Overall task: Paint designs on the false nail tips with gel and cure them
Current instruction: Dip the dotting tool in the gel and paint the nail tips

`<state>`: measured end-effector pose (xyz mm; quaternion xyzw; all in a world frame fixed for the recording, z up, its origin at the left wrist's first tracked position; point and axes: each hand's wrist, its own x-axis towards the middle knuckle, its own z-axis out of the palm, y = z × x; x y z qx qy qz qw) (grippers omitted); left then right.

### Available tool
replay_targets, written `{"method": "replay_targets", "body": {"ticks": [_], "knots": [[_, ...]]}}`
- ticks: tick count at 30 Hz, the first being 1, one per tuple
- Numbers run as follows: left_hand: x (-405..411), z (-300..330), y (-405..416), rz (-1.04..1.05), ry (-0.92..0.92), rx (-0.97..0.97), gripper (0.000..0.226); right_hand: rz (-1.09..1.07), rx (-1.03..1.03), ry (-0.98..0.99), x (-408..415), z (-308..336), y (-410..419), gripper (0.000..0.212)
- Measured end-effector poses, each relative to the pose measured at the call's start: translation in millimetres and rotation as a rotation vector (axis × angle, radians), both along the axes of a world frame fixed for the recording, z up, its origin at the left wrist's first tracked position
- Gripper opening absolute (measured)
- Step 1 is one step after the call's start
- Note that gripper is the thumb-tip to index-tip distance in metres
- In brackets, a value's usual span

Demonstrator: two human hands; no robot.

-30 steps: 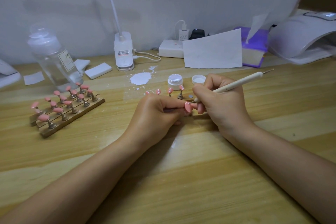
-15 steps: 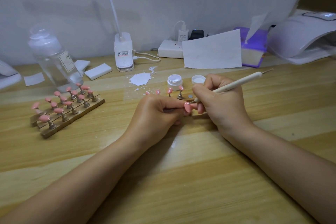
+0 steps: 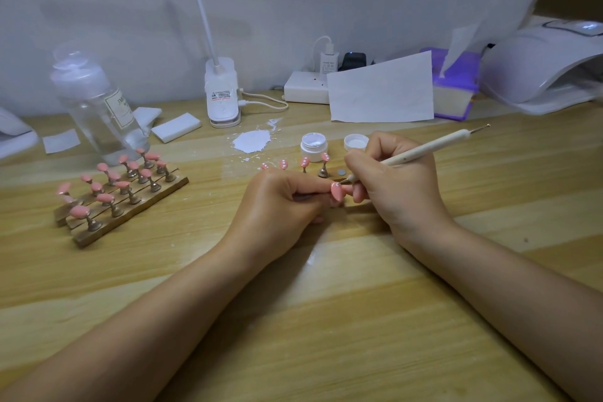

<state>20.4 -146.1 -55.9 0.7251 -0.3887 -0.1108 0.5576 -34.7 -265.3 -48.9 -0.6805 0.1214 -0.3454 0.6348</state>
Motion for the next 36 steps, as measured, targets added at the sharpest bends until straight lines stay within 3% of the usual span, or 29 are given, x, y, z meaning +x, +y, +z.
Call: {"method": "replay_targets", "body": {"ticks": [22, 28, 36], "knots": [[0.4, 0.9, 0.2, 0.026, -0.001, 0.027, 0.015, 0.017, 0.018, -0.019, -0.1, -0.6, 0.0, 0.031], [-2.0, 1.3, -0.3, 0.036, 0.053, -0.015, 0.012, -0.080, 0.117, -0.077, 0.3, -1.0, -3.5, 0.047], [-2.9, 3.7, 0.3, 0.014, 0.044, -0.040, 0.013, -0.129, 0.100, -0.090, -1.6, 9.3, -1.4, 0.039]]}}
